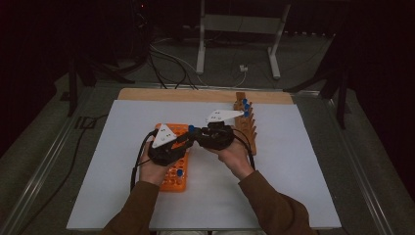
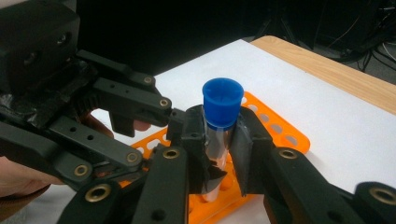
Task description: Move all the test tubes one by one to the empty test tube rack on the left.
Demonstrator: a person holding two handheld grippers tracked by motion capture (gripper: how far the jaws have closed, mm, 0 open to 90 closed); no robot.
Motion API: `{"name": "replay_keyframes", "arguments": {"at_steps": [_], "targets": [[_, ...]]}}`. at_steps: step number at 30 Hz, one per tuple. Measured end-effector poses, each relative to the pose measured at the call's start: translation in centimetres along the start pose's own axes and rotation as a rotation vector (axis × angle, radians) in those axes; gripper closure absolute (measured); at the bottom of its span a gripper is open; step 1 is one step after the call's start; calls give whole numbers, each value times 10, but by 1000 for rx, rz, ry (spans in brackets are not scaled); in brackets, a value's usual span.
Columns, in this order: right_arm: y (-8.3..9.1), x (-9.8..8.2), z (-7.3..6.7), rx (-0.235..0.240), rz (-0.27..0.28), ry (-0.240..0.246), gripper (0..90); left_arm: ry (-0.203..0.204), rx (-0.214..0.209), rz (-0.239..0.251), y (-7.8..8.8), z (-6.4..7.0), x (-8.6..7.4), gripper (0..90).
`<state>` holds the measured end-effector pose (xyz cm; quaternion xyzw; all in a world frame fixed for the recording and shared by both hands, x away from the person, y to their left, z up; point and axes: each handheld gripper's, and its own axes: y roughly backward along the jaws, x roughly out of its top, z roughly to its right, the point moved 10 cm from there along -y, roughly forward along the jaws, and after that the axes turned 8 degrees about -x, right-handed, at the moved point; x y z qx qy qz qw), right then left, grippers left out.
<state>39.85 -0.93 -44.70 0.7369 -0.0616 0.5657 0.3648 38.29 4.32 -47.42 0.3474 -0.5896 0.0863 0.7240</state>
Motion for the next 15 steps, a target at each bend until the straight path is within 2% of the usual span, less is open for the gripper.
{"name": "replay_keyframes", "arguments": {"at_steps": [2,6,9,10,11,15], "targets": [[0,0,-1,2,-2,1,763,0,0,0,0,-1,0,775],[0,0,-1,8,1,-2,742,-5,-7,0,1,0,0,782],[2,3,0,30,28,-21,593,0,-9,1,1,-1,-1,783],[4,5,1,41,44,-39,500,6,-6,4,1,-2,-1,783],[4,5,1,41,44,-39,500,10,-4,2,1,-3,-2,783],[8,6,7,27,58,-46,323,39,4,7,3,-7,-5,784]]}}
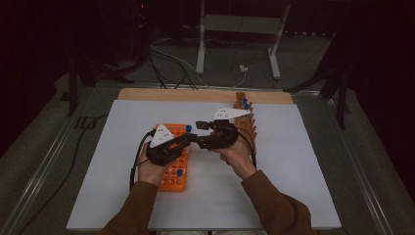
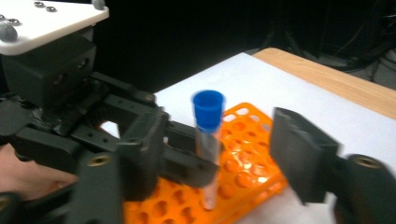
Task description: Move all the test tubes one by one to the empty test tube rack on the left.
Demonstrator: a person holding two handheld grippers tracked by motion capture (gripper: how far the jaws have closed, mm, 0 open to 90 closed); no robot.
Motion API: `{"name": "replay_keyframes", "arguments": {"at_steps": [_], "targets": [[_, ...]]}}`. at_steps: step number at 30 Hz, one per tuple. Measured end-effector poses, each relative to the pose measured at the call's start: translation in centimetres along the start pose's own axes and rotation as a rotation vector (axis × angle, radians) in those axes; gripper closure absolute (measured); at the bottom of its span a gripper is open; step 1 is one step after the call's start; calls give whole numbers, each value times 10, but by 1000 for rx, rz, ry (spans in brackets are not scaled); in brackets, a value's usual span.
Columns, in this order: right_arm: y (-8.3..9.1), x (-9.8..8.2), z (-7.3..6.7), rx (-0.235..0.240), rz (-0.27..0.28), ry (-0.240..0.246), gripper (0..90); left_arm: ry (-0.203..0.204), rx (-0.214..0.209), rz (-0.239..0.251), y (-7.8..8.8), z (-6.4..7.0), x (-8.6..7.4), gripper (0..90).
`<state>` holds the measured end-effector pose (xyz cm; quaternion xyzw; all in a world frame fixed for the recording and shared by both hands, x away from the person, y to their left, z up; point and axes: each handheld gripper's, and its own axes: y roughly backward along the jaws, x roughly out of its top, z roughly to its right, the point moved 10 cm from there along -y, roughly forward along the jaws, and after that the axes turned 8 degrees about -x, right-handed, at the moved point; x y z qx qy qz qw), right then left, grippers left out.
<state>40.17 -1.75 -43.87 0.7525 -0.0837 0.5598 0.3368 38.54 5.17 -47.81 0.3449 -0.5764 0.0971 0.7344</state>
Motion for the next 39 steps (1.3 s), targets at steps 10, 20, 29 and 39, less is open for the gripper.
{"name": "replay_keyframes", "arguments": {"at_steps": [10,20,29,39], "targets": [[3,-8,23,-130,-9,-3,27,34,4,2,9,-4,-6,784],[14,-23,45,-198,-5,7,0,69,3,18,21,-6,-13,784],[32,-31,62,-245,-1,6,0,74,-3,16,32,-1,-22,784],[46,-42,81,-289,0,-14,0,101,-14,22,46,6,-38,783]]}}
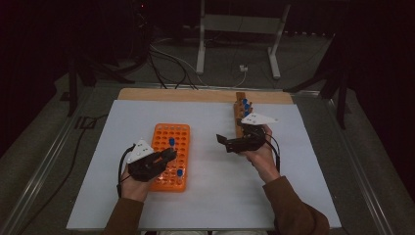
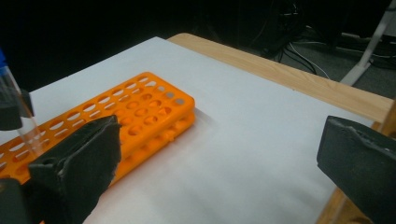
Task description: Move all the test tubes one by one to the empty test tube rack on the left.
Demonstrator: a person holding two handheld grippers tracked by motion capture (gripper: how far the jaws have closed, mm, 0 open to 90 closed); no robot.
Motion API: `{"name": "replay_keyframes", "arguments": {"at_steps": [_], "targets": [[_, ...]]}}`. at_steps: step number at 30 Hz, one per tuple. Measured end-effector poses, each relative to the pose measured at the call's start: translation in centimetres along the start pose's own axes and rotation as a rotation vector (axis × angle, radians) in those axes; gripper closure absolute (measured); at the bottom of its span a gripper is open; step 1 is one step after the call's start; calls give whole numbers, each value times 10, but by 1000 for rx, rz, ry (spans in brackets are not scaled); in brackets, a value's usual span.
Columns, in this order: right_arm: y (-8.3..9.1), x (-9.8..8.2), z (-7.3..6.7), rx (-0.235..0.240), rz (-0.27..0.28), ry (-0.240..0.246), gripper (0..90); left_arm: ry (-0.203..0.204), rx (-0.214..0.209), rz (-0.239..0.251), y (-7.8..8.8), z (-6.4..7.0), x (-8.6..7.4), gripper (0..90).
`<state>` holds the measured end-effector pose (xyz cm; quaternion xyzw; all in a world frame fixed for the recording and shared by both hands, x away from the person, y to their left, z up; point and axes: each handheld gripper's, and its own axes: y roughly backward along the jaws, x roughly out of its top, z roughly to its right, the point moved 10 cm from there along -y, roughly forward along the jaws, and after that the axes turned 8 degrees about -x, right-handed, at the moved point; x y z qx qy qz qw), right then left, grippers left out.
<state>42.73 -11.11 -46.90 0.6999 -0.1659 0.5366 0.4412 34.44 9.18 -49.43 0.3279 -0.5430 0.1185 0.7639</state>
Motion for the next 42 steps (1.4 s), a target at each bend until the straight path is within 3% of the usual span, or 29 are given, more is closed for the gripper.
{"name": "replay_keyframes", "arguments": {"at_steps": [13,26,42], "targets": [[11,-11,15,-30,10,-12,0,15,-15,3,16,14,-14,783],[18,-21,26,-37,13,-46,0,16,-42,-35,15,24,-30,783],[19,-29,28,-38,6,-48,0,-33,-27,-173,17,28,-57,780]]}}
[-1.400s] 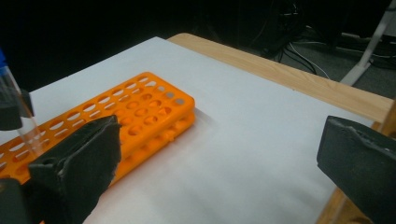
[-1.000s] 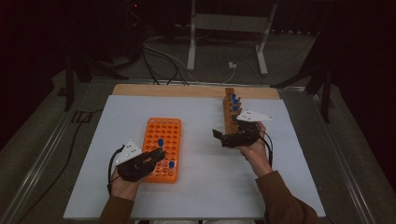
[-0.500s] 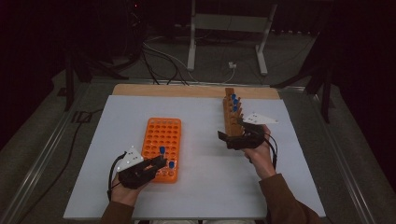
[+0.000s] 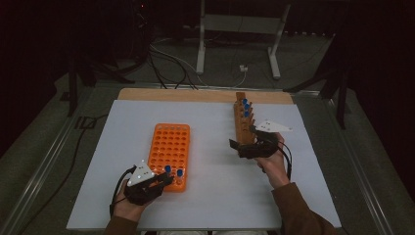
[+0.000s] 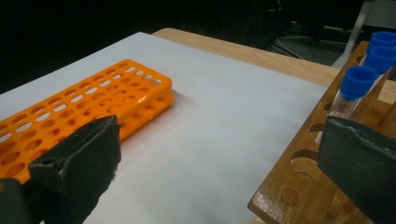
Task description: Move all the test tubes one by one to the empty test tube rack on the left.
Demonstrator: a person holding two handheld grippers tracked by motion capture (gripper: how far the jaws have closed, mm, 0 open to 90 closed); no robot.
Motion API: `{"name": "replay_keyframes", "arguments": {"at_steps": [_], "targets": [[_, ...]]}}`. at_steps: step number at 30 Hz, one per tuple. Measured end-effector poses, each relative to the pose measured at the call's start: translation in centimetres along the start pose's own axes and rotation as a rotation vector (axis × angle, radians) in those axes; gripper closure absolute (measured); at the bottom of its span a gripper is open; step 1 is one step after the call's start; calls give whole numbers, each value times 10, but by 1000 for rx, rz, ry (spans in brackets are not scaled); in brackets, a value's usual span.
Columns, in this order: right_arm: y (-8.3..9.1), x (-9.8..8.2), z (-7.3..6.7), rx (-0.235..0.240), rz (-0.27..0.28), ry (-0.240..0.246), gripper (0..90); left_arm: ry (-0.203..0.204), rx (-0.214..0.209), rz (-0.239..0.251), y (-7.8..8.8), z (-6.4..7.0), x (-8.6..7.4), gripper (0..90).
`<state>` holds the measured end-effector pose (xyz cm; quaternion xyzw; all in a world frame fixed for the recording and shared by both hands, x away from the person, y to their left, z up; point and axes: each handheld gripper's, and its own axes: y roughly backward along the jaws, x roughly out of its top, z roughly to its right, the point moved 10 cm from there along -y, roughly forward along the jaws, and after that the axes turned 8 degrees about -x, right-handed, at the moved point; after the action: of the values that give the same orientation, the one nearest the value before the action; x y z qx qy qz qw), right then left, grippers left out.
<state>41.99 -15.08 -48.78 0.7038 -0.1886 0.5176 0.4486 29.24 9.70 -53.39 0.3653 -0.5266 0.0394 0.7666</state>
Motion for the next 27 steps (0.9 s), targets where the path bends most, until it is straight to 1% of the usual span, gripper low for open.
{"name": "replay_keyframes", "arguments": {"at_steps": [13,18,19,22,27], "targets": [[-3,-2,-4,13,-8,8,0,-32,7,-32,-4,1,-3,779],[-4,-4,-6,15,-12,12,0,-38,17,-71,-8,1,-9,778],[-4,-4,-6,14,-13,14,0,-44,19,-82,-9,1,-10,779],[-4,-4,-6,14,-12,14,0,-62,27,-95,-10,3,-10,774],[-4,-4,-6,16,-11,13,0,-55,20,-89,-11,3,-10,770]]}}
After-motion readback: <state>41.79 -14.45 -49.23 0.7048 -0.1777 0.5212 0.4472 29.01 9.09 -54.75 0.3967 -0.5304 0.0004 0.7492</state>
